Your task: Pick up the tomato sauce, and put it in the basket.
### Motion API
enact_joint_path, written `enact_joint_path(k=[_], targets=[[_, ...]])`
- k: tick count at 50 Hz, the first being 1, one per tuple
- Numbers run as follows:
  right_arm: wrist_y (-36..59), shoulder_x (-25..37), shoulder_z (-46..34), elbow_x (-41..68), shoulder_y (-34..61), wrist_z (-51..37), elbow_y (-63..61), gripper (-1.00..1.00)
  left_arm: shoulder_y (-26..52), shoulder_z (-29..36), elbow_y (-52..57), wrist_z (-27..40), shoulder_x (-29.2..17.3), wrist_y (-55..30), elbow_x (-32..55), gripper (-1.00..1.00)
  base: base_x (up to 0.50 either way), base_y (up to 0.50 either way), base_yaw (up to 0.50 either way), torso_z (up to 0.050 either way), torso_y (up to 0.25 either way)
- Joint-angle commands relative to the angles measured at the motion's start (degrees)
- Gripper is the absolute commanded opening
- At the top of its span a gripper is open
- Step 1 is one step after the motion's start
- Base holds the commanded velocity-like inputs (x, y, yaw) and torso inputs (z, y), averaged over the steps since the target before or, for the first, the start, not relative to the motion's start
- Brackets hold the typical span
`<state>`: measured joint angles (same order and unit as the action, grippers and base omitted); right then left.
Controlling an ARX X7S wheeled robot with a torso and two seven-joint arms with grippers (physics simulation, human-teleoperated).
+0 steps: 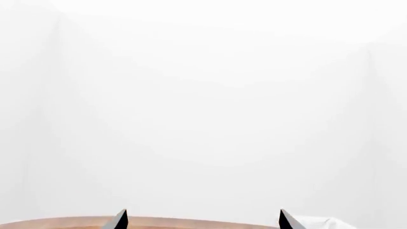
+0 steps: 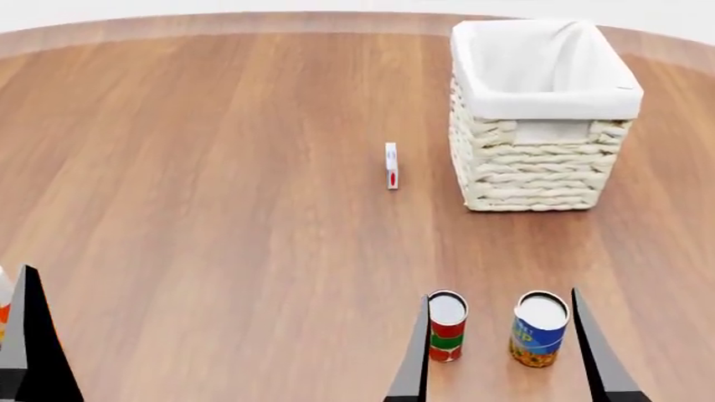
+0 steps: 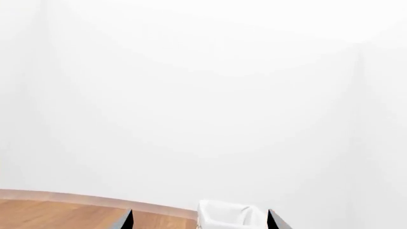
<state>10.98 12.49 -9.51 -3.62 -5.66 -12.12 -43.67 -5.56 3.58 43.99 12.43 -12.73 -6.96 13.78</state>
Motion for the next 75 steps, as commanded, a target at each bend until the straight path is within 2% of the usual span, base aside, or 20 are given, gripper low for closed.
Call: enact_joint_path(k=[1,75], targets=[[0.08,0.37,-0.41,0.23,0.08,-0.32,0.01,1.0,-0.2,0.21,0.05,0.54,-0.43,0.16,0.0,1.0,0.18,0.0,0.0,0.0,0.0],[0.34,2.41,-1.9,1.35,0.33,-2.7,-0.35,1.0,-0.42,1.5,-0.72,2.7,-2.56,1.78,0.94,1.0,0.18,0.0,0.0,0.0,0.0]])
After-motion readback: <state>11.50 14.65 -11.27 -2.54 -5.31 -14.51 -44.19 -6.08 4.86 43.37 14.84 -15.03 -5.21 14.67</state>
